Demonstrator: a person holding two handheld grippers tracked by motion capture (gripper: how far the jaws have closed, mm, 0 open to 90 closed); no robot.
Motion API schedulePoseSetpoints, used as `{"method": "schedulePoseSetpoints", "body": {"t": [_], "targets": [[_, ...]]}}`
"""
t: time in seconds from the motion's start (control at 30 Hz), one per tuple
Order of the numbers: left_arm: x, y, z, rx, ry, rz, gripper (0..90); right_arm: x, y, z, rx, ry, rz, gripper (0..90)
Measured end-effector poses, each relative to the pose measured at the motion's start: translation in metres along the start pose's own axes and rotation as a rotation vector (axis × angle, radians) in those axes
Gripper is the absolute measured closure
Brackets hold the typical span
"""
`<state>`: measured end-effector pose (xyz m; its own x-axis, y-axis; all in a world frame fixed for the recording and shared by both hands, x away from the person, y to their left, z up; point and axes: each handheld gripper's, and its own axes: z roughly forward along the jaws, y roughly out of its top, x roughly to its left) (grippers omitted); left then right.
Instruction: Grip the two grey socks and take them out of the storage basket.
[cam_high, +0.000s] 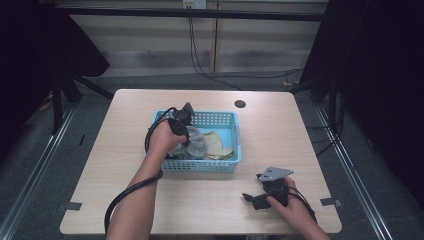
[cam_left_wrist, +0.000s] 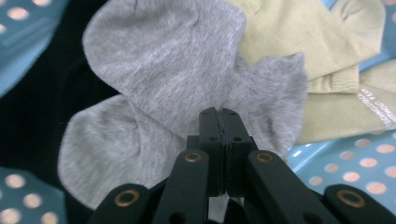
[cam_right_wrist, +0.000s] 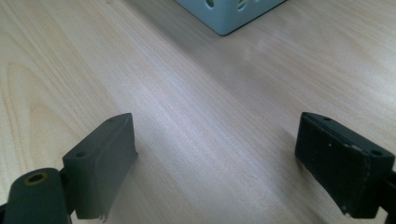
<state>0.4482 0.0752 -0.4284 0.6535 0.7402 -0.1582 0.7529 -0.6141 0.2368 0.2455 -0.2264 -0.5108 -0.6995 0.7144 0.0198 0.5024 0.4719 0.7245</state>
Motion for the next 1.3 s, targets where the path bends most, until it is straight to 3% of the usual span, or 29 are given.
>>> {"method": "schedulePoseSetpoints", "body": {"t": [0.33, 0.67, 0.93, 1.3], "targets": [[0.000, 0.008, -0.030, -0.005, 0.012, 0.010, 88.9, 0.000, 0.000, 0.000, 0.001, 0.000, 0.001, 11.7], [0.002, 0.014, -0.059, 0.022, 0.026, 0.015, 88.9, 0.000, 0.000, 0.000, 0.005, 0.004, 0.004, 11.7], [0.003, 0.017, -0.075, 0.008, 0.012, 0.012, 88.8, 0.000, 0.000, 0.000, 0.006, 0.003, 0.004, 11.7], [0.004, 0.017, -0.107, -0.005, 0.043, 0.013, 88.8, 0.001, 0.000, -0.001, 0.007, 0.004, 0.005, 11.8]]}}
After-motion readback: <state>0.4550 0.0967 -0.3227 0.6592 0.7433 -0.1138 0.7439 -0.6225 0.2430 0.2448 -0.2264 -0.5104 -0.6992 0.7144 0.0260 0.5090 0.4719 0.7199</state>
